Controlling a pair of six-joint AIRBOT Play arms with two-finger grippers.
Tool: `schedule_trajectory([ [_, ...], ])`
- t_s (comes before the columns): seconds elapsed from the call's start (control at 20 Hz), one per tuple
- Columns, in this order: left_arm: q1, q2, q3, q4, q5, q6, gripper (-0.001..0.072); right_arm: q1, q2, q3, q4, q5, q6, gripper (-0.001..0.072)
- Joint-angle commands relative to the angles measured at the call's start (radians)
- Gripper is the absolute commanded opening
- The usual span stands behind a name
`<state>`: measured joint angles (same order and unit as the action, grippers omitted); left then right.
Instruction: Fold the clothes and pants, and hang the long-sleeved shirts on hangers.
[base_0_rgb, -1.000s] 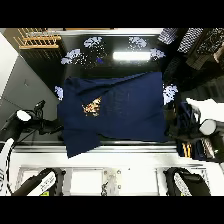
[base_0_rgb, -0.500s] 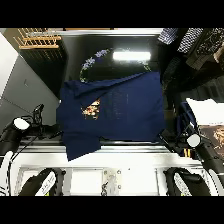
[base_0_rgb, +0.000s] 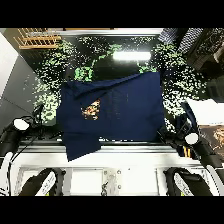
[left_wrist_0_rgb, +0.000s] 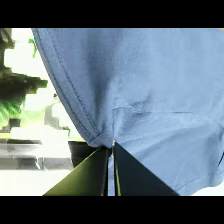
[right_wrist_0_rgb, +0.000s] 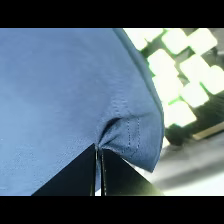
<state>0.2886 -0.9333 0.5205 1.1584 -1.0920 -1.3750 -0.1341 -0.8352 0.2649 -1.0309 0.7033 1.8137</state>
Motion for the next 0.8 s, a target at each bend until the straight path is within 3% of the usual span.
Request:
schedule_trajectory([
  [0.0, 0.001, 0.011, 0.073, 0.0, -0.004, -0.001, 0.0007, -0.001, 0.008, 0.066, 0.008, 0.013, -0.142, 0.001],
  [0.15, 0.001, 0.097, 0.293, -0.01, -0.039, -0.002, 0.0007, -0.001, 0.049, 0.327, -0.181, 0.12, -0.147, 0.001],
  [0.25, 0.001, 0.177, 0.49, -0.01, -0.051, -0.002, 0.0007, -0.001, 0.069, 0.57, -0.264, 0.187, -0.203, 0.001],
  [0.35, 0.001, 0.259, 0.68, -0.01, -0.046, -0.002, 0.0007, -0.001, 0.086, 0.814, -0.271, 0.222, -0.283, 0.001],
  [0.5, 0.001, 0.377, 0.903, -0.01, -0.006, -0.013, 0.0007, -0.001, 0.117, 1.104, -0.271, 0.218, -0.297, 0.001],
  [0.75, 0.001, 0.53, 1.074, -0.008, 0.08, -0.064, 0.0007, -0.001, 0.217, 1.268, -0.272, 0.213, -0.312, 0.001],
])
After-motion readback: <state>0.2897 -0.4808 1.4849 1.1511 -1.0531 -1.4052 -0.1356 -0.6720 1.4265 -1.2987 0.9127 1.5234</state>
